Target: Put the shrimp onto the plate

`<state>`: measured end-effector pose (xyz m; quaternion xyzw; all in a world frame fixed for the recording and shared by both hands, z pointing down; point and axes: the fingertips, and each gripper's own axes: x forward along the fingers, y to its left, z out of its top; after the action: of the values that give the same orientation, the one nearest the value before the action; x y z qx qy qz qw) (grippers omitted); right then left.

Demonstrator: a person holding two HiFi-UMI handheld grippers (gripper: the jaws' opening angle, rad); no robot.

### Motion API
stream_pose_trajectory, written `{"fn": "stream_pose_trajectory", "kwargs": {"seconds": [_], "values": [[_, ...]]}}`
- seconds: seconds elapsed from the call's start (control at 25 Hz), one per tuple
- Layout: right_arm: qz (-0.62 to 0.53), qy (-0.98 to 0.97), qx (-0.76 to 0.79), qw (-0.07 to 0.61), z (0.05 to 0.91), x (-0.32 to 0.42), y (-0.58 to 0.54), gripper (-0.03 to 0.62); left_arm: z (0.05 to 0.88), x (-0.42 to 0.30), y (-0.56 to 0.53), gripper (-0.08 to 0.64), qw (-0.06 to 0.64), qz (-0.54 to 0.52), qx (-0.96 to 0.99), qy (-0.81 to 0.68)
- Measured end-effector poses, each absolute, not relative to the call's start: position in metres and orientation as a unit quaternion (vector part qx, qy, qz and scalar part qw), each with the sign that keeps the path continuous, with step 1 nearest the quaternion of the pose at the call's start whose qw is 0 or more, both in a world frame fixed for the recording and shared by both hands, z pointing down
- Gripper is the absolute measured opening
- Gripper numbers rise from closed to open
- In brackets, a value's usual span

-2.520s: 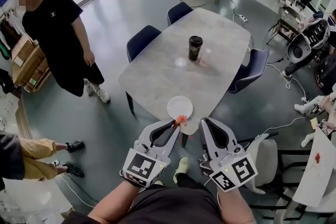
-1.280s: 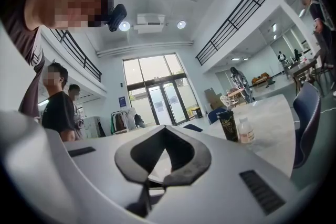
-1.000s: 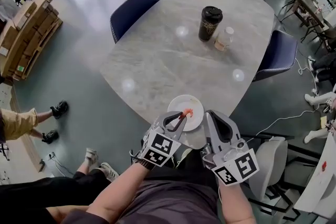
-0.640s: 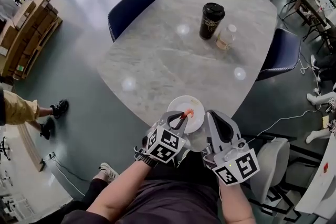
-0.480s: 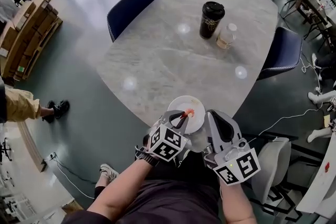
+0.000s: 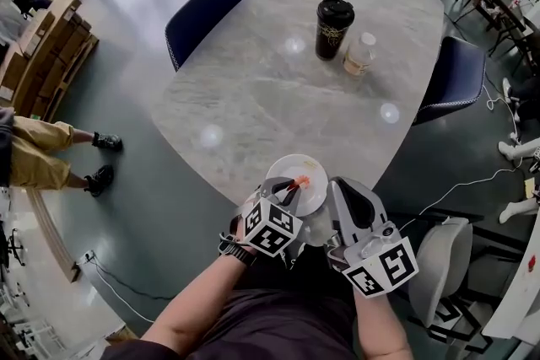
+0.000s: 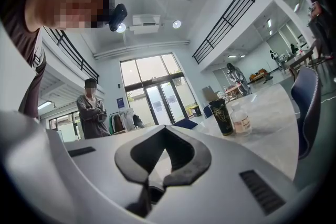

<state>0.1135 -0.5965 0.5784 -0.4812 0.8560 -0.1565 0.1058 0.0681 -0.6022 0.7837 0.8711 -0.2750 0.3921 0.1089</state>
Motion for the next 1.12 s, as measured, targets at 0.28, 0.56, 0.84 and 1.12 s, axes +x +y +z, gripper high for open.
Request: {"fn": "stream_pose_trajectory", "kwargs": {"seconds": [0.28,0.56,0.84,1.12], "values": [[-0.158,0.855,-0.482,0.110,0.576,0.116,-0.597,0.002,0.786,0.070,-0.607,0.056,0.106,0.396,0.870,-0.274],[-0.168,0.852,-0.488,0.092,0.570,0.115,-0.597,0.002,0.761,0.064,-0.606,0.056,0.104,0.387,0.870,-0.287],[-0.191,0.854,-0.480,0.060,0.541,0.106,-0.591,0.002,0.686,0.062,-0.595,0.055,0.112,0.337,0.889,-0.289],[-0.180,0.858,-0.479,0.050,0.485,0.096,-0.580,0.002,0.582,0.057,-0.588,0.055,0.093,0.259,0.911,-0.308]]}}
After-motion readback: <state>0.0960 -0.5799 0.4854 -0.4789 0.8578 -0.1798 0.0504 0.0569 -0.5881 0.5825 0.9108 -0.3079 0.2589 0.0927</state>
